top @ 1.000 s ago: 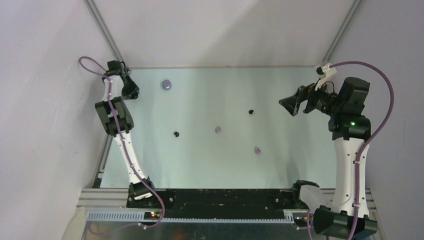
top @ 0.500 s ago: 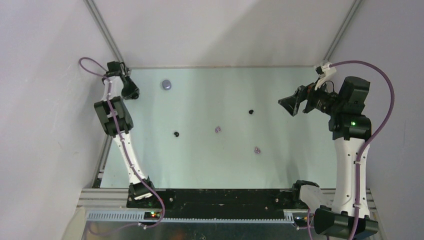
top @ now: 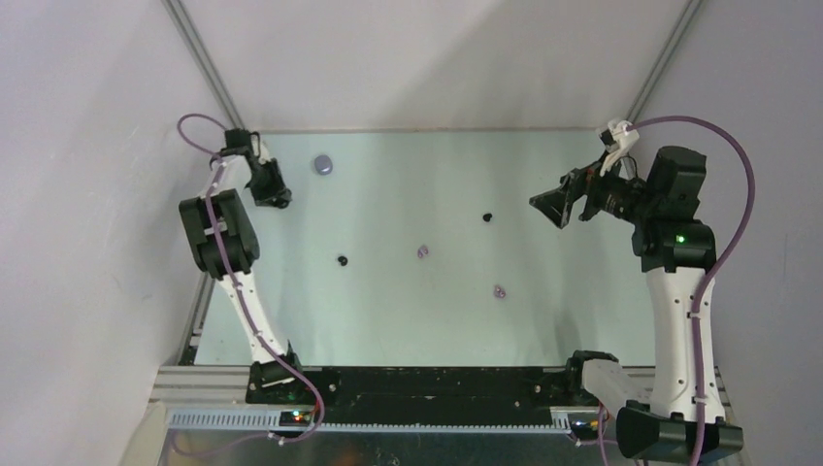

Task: Insert the wireless bluetooth earbuds into the charging case
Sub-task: Pick up the charging case from the corner of the board, then place the charging case at the center of the board.

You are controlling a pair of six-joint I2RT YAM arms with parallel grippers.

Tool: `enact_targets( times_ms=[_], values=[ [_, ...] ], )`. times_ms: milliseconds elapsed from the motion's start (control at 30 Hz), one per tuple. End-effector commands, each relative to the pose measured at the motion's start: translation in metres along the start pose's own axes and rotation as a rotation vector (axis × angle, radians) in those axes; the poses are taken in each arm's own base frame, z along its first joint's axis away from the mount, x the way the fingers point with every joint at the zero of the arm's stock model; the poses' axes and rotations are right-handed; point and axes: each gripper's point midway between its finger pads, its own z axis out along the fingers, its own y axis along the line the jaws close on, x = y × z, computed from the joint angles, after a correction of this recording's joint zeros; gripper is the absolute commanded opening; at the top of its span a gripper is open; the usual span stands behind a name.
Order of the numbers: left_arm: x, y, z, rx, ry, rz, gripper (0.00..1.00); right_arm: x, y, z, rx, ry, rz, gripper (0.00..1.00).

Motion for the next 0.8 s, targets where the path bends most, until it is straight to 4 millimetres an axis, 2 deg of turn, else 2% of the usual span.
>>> enact_targets(
  times_ms=[0, 33, 133, 200, 533, 667, 767],
  values=[
    [0.016, -0.06, -0.031, 0.124, -0.022, 0.316, 0.16, -0.018, 0.008, 0.006, -0.029, -0.034, -0.051, 1.0],
    [0.03, -0.073, -0.028, 0.142, 0.005, 0.36, 0.17, -0.017, 0.01, 0.01, -0.041, -0.026, -0.05, 1.0],
    [0.053, -0.099, -0.032, 0.183, 0.031, 0.509, 0.17, -0.014, 0.01, 0.018, -0.047, -0.013, -0.056, 1.0],
    [0.074, -0.133, -0.034, 0.222, 0.049, 0.634, 0.17, -0.01, 0.016, 0.025, -0.071, 0.0, -0.062, 1.0],
    [0.149, -0.242, -0.058, 0.389, 0.039, 1.019, 0.23, 0.006, 0.027, 0.046, -0.131, 0.035, -0.07, 1.0],
    [0.17, -0.27, -0.063, 0.428, 0.016, 1.105, 0.35, 0.011, 0.031, 0.05, -0.14, 0.047, -0.078, 1.0],
    [0.18, -0.274, -0.059, 0.428, 0.018, 1.156, 0.39, 0.015, 0.032, 0.051, -0.144, 0.049, -0.082, 1.0]
  ],
)
